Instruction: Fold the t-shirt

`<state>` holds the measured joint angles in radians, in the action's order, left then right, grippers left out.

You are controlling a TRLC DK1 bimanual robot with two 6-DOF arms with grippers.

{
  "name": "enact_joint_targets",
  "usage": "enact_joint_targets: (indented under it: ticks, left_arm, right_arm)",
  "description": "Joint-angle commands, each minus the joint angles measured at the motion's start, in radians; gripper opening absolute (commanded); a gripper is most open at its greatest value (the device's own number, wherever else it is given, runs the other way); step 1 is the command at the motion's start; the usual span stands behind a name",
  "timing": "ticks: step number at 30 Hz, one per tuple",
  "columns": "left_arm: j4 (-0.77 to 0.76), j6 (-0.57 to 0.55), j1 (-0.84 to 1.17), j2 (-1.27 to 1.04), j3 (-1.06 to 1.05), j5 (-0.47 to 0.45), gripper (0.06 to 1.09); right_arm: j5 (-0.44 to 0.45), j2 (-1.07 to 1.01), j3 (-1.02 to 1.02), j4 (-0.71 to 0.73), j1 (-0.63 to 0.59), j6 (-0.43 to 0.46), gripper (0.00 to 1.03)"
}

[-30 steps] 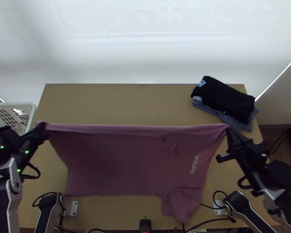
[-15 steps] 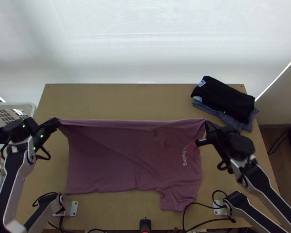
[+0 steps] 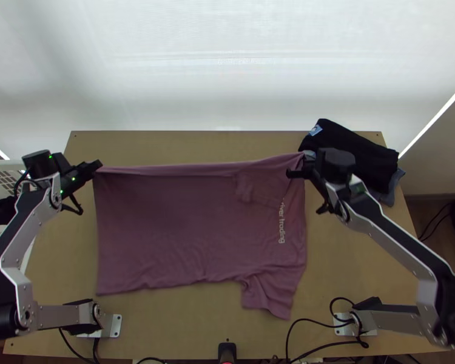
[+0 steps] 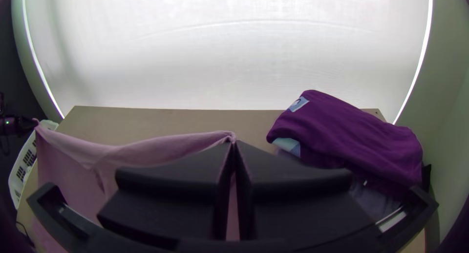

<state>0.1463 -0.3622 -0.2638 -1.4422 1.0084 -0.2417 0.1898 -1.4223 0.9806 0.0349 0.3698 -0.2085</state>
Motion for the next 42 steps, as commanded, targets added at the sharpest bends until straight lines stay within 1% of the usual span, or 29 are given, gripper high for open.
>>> enact_joint_targets:
  ticks: [1, 5, 10, 18, 21, 24, 27, 29, 31, 33, 38, 40, 42]
  left_arm:
    - [-0.007, 0.017, 0.024, -0.072, 0.073, 0.018, 0.1]
    - [0.035, 0.032, 0.052, -0.17, 0.159, 0.025, 0.1]
    - [0.15, 0.042, 0.064, -0.325, 0.317, 0.064, 0.1]
    - [0.294, 0.04, 0.071, -0.508, 0.536, 0.07, 0.1]
    - [0.335, 0.031, 0.075, -0.541, 0.593, 0.07, 0.1]
    - [0.452, 0.014, 0.077, -0.578, 0.68, 0.068, 0.1]
    - [0.641, 0.02, 0.081, -0.618, 0.794, 0.064, 0.1]
    - [0.731, 0.039, 0.081, -0.624, 0.84, 0.059, 0.09]
    - [0.757, 0.048, 0.077, -0.606, 0.846, 0.042, 0.09]
    - [0.779, 0.057, 0.064, -0.589, 0.846, 0.004, 0.09]
    - [0.843, 0.103, 0.049, -0.575, 0.829, -0.004, 0.09]
    - [0.84, 0.123, 0.04, -0.567, 0.794, -0.004, 0.09]
    - [0.829, 0.129, 0.029, -0.56, 0.753, -0.007, 0.09]
  right_arm:
    - [-0.015, -0.101, 0.093, -0.004, -0.042, -0.051, 0.03]
    - [-0.049, -0.205, 0.185, -0.041, -0.069, -0.072, 0.03]
    - [-0.087, -0.328, 0.297, -0.087, -0.097, -0.086, 0.03]
    - [-0.107, -0.51, 0.507, -0.24, -0.109, -0.114, 0.03]
    - [-0.11, -0.564, 0.567, -0.288, -0.109, -0.141, 0.03]
    - [-0.115, -0.601, 0.627, -0.354, -0.108, -0.17, 0.03]
    - [-0.116, -0.616, 0.69, -0.446, -0.101, -0.189, 0.03]
    - [-0.119, -0.616, 0.724, -0.501, -0.101, -0.195, 0.03]
    - [-0.133, -0.615, 0.76, -0.572, -0.103, -0.206, 0.03]
    - [-0.142, -0.598, 0.77, -0.613, -0.106, -0.209, 0.03]
    - [-0.144, -0.56, 0.756, -0.704, -0.108, -0.21, 0.03]
    - [-0.142, -0.544, 0.731, -0.742, -0.106, -0.21, 0.03]
    - [-0.142, -0.514, 0.685, -0.748, -0.106, -0.21, 0.03]
